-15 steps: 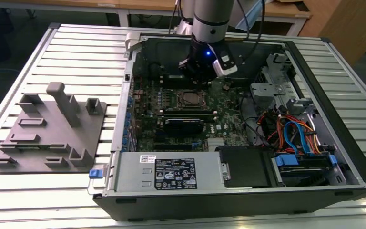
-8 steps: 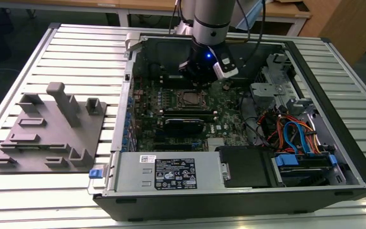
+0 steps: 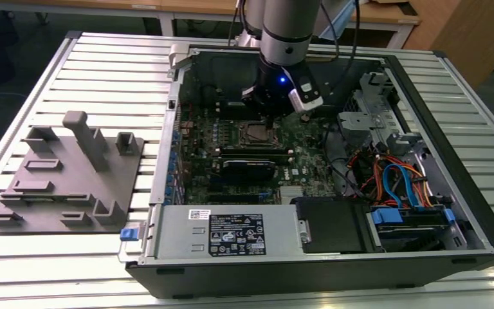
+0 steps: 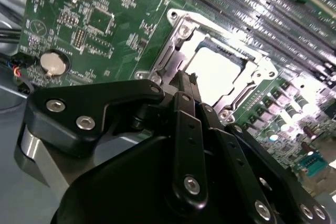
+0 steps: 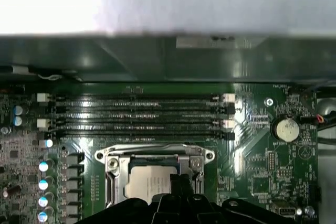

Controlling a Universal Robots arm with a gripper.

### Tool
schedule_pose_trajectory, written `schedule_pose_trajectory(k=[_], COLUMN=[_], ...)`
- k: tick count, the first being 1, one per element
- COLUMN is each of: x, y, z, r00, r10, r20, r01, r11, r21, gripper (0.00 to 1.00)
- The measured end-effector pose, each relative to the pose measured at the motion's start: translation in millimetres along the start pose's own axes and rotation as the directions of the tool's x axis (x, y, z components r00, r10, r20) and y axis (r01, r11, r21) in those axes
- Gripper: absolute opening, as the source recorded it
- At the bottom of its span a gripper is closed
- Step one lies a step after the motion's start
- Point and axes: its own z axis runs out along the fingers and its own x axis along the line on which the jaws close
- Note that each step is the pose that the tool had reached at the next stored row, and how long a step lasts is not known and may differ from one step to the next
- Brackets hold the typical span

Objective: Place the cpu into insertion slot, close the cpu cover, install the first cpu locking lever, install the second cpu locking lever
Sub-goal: 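Install the second cpu locking lever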

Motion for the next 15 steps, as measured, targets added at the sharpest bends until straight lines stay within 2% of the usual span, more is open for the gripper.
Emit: schedule_pose_trajectory(k=[6,9,15], x=[-0.1,-0.1,-0.2], y=[-7.1,-7.4,-7.2], z=[-0.2,-0.5,-8.3], r00=[1.0,1.0,1.0], r10=[0.0,0.0,0.0], r20=[0.0,0.0,0.0001], r01=[0.0,0.0,0.0], r11=[1.0,1.0,1.0], r21=[0.0,0.001,0.0012], gripper=[0.1,0.1,0.1])
